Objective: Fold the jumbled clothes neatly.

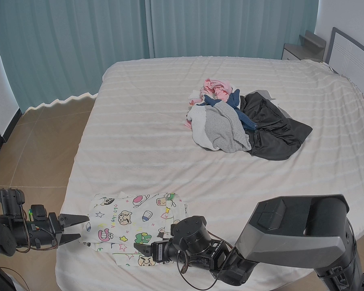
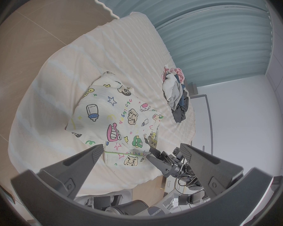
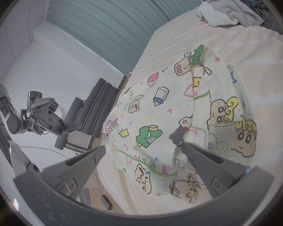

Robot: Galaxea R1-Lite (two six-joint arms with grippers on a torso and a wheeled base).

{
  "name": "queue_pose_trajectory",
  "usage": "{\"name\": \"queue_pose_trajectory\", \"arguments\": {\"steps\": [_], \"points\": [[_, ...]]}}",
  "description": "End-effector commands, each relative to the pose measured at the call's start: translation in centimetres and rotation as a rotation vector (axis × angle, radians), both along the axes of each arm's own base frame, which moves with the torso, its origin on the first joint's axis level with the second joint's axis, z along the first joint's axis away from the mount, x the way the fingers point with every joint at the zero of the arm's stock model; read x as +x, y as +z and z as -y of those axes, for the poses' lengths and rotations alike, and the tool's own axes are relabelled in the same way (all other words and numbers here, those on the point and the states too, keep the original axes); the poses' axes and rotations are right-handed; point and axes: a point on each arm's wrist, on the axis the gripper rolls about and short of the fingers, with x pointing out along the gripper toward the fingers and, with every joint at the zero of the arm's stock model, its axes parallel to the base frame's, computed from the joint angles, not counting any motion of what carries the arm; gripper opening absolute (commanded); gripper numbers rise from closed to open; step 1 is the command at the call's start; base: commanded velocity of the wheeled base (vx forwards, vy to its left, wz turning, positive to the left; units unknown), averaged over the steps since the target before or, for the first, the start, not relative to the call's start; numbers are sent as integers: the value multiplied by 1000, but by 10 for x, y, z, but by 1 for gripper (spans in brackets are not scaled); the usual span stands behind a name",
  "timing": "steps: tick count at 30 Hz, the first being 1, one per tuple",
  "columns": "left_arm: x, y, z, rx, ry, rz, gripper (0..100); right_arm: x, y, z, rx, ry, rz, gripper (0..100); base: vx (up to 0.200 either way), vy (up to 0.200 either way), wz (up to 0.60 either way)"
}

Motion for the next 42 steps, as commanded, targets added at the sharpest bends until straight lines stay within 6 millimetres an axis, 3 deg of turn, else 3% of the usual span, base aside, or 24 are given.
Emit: {"name": "queue_pose_trajectory", "arguments": {"steps": [1,5,6,18,26,42], "points": [[0,0,0,0,2,-1,100,1,2,-2,7,4,5,100,0,0,0],[0,0,0,0,2,-2,100,0,-1,0,-5,2,-5,100,0,0,0],[0,0,0,0,2,-2,100,-1,-2,1,-7,1,-7,0,0,0,0],[0,-1,0,-1,1,-3,100,-6,-1,18,-43,-15,-31,0,0,0,0],[1,-1,0,0,2,-4,100,-13,17,32,-44,-21,-32,0,0,0,0],[1,-1,0,0,2,-4,100,-15,10,63,-113,-61,-80,0,0,0,0]]}}
